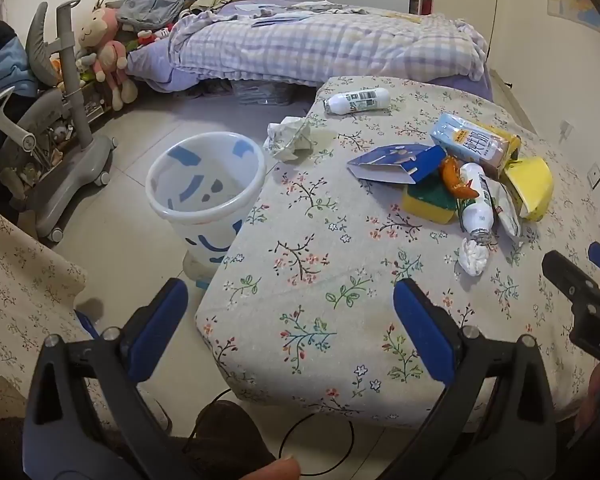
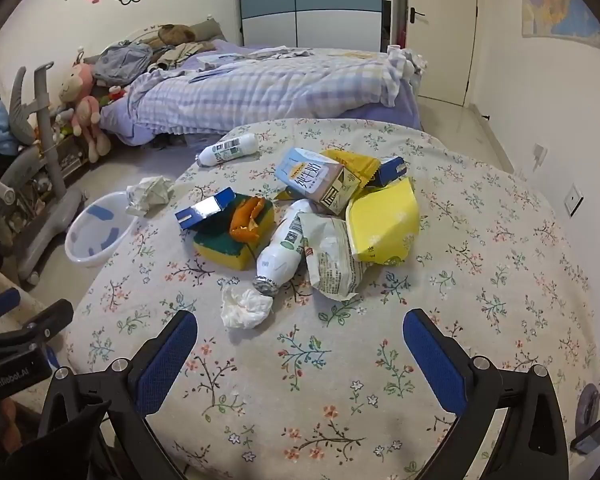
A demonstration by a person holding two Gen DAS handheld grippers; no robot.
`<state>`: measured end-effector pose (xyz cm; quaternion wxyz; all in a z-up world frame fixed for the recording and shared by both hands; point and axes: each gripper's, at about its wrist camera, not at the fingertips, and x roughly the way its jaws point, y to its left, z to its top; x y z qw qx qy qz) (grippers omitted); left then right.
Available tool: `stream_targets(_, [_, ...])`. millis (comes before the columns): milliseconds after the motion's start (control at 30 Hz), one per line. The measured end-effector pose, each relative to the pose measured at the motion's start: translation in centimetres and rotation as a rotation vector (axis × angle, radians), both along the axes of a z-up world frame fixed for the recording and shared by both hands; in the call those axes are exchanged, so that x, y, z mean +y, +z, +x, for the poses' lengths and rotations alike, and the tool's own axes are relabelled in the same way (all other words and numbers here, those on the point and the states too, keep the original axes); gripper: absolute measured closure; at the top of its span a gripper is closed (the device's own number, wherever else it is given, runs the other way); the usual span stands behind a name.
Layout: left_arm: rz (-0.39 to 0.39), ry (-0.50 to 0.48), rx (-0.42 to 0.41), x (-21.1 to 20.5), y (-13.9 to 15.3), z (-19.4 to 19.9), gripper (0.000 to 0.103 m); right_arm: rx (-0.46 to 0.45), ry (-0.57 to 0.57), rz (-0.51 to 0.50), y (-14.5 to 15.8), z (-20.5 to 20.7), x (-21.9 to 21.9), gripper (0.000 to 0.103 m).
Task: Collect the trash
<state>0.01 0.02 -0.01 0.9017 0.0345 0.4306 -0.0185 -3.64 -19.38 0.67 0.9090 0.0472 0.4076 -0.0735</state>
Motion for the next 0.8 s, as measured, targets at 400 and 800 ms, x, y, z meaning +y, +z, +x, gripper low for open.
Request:
stream_targets(400, [-0.013,-0.008,0.007,0.01,0.07,0.15,0.001,-0.012,0.002,0.035,-0.02,0.57,0.30,0.000])
stream_targets(800, [-0.015,-0.006,0.000,0.45,0.20,0.17,0.001,-0.011,-0.002,0.041,-0.22,0.56,0.20,0.000])
